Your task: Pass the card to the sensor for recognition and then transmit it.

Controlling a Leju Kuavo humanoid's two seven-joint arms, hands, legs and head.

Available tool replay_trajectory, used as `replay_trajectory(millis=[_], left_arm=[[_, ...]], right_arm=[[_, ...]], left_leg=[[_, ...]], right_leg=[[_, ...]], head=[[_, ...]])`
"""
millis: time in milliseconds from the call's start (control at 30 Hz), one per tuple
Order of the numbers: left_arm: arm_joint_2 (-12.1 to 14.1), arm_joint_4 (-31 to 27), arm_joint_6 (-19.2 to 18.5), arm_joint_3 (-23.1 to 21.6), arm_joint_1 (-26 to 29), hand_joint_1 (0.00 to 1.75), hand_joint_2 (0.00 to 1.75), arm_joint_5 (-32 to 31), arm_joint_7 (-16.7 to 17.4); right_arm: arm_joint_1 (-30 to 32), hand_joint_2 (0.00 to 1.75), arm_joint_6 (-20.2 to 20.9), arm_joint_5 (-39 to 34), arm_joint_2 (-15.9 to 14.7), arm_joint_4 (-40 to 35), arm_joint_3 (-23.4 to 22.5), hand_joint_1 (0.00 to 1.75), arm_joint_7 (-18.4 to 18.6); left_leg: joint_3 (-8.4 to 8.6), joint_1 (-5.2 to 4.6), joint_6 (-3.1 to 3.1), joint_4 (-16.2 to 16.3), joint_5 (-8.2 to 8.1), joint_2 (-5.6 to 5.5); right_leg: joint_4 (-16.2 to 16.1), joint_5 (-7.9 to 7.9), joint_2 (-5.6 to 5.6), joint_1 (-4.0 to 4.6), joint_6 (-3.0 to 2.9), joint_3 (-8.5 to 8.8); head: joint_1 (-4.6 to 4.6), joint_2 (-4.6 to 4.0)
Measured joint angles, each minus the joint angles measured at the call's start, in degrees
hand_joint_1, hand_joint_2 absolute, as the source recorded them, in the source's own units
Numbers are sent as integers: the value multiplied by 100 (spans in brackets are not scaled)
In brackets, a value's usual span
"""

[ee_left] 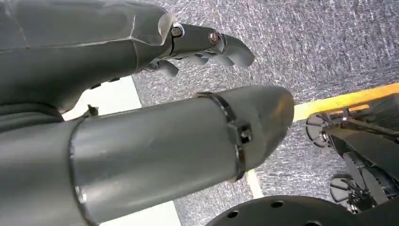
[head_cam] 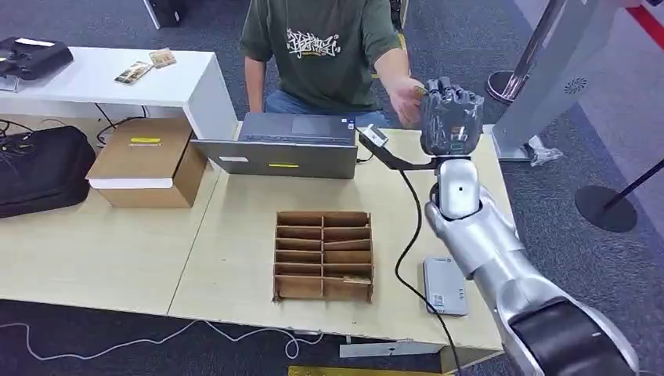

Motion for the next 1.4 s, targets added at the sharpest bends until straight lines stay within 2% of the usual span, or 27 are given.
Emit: replay_trajectory(millis=[500, 533, 567, 600, 1200, 1400], left_arm=[[7, -35, 0, 0, -28, 0, 0, -31, 0], [7, -35, 0, 0, -28, 0, 0, -31, 0], [9, -35, -2, 0, -29, 0, 0, -31, 0], [9, -35, -2, 0, -29, 0, 0, -31, 0], [28, -35, -55, 0, -27, 0, 0, 13, 2], [31, -35, -57, 0, -24, 0, 0, 48, 0]], right_arm=[[-199, 175, -4, 0, 269, 547, 35, 175, -61], [-199, 175, -4, 0, 276, 556, 35, 133, -61], [-200, 175, -4, 0, 278, 560, 35, 133, -70], [-199, 175, -4, 0, 280, 562, 35, 0, -72], [-149, 175, -7, 0, 280, 444, 42, 0, 65], [-148, 175, -4, 0, 269, 383, 105, 0, 232]], left_leg=[[-1, 0, 0, 0, -1, -4], [-1, 1, 0, 0, -1, -4], [-1, 1, 0, 0, -1, -4], [-1, 1, 0, 0, -1, -3], [0, 1, 0, 0, -1, -3], [0, 0, 0, 0, -1, -2]], right_leg=[[0, -1, -4, 0, 0, -1], [0, -1, -3, 0, 0, -1], [0, -1, -3, 0, 0, -1], [0, -1, -3, 0, 0, -1], [0, 0, 0, 0, 0, -2], [0, -1, 0, 0, 0, -4]], head=[[0, 0], [0, 0], [-2, 0], [0, 0], [0, 0], [-2, 0]])
